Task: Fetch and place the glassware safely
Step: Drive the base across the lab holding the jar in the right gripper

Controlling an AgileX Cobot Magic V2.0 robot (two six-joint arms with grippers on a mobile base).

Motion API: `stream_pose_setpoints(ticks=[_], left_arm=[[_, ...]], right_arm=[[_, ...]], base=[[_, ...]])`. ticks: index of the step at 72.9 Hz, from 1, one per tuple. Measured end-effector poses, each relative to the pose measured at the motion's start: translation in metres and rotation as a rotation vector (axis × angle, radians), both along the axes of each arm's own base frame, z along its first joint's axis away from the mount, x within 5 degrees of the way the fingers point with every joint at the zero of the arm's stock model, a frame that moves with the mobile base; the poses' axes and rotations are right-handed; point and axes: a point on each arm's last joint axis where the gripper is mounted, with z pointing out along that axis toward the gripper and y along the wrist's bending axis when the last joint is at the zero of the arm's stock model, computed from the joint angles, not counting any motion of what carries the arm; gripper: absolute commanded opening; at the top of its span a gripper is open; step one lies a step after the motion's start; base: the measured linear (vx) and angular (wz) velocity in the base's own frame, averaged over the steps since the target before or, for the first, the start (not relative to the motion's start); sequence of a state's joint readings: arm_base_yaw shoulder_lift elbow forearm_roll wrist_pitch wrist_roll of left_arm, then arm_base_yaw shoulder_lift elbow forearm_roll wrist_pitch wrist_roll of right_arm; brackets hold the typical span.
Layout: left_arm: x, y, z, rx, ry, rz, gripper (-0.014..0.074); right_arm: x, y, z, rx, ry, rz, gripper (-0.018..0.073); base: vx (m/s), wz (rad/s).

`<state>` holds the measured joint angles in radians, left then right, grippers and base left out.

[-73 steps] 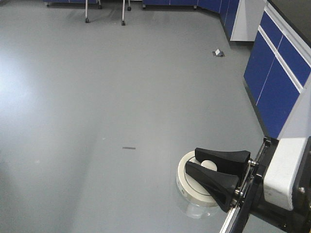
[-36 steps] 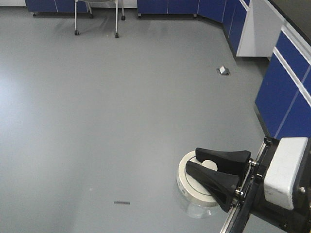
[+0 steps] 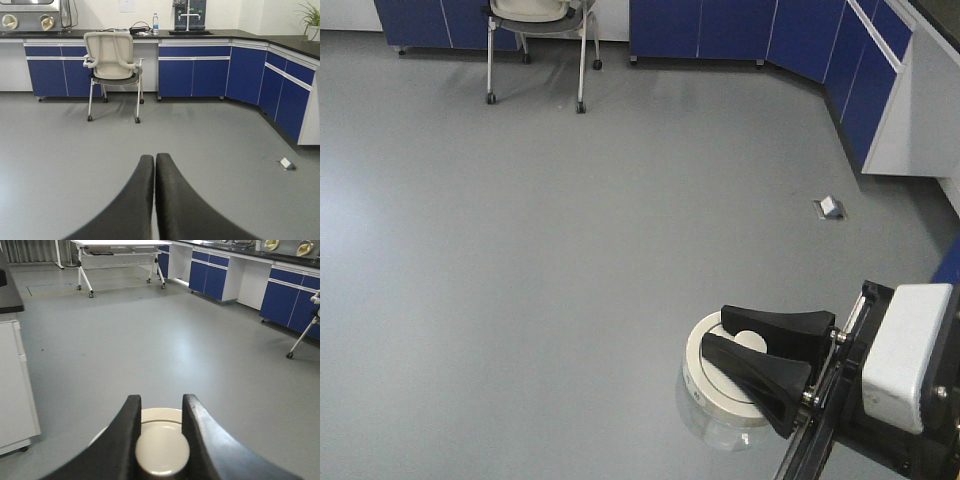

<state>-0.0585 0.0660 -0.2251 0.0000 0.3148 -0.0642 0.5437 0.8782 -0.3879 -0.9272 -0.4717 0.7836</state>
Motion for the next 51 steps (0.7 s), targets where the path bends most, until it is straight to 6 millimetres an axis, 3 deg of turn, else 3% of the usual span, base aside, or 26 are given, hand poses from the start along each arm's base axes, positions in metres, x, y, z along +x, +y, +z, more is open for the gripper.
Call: stream_pose_setpoints(ticks=[51], left_arm=[[0.0000, 0.0000, 0.0000, 0.000, 0.000, 0.000, -0.0007]], right_arm=[[0.0001, 0.0001, -0.0002, -0.001, 0.000, 0.000, -0.0001]], base=[[0.76, -0.09]])
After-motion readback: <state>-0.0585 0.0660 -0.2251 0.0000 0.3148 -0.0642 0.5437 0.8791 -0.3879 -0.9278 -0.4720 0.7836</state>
